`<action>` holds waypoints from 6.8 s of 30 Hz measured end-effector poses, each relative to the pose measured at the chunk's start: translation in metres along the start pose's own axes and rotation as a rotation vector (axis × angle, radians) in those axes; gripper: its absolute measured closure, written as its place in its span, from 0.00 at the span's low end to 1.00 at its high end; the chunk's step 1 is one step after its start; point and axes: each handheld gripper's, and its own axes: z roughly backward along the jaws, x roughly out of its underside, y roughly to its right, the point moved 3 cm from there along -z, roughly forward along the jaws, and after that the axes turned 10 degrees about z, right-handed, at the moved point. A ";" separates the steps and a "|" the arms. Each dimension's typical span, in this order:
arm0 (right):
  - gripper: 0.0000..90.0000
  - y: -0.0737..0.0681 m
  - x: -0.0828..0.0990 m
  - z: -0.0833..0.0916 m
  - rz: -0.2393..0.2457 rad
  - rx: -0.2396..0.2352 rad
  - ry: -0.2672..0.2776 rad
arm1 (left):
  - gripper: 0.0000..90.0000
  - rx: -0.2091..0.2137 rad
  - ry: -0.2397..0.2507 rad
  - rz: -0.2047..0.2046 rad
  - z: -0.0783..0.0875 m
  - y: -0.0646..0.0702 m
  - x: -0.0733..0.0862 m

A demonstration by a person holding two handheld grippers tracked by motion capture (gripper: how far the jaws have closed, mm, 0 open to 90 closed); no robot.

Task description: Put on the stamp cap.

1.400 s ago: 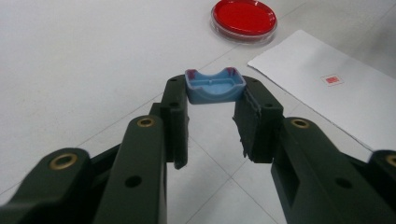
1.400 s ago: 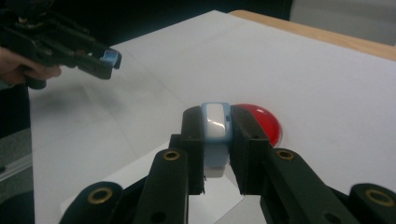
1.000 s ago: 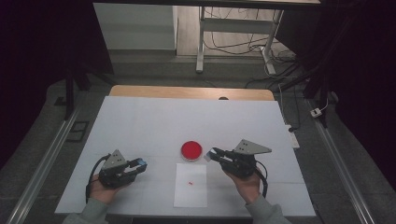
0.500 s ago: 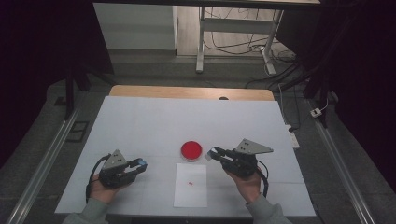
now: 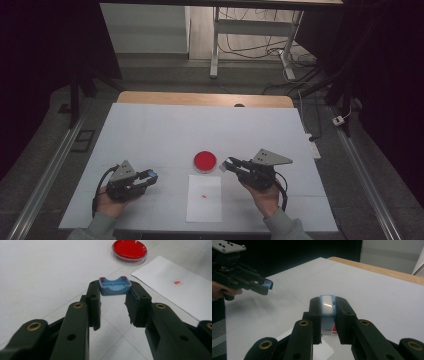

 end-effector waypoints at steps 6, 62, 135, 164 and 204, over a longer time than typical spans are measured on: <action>0.84 0.001 0.000 0.000 -0.005 0.005 0.003 | 0.73 0.003 0.004 -0.002 0.000 0.001 -0.001; 0.84 -0.005 -0.007 0.000 0.009 0.008 0.041 | 0.73 0.082 0.003 -0.101 -0.037 0.044 -0.038; 0.84 -0.009 -0.014 -0.002 0.015 0.008 0.071 | 0.73 0.156 -0.041 -0.199 -0.107 0.099 -0.071; 0.84 -0.014 -0.010 -0.012 -0.003 0.026 0.038 | 0.72 0.153 -0.037 -0.222 -0.115 0.108 -0.071; 0.84 -0.015 -0.005 -0.019 -0.117 0.051 0.015 | 0.73 0.100 -0.005 -0.262 -0.116 0.113 -0.068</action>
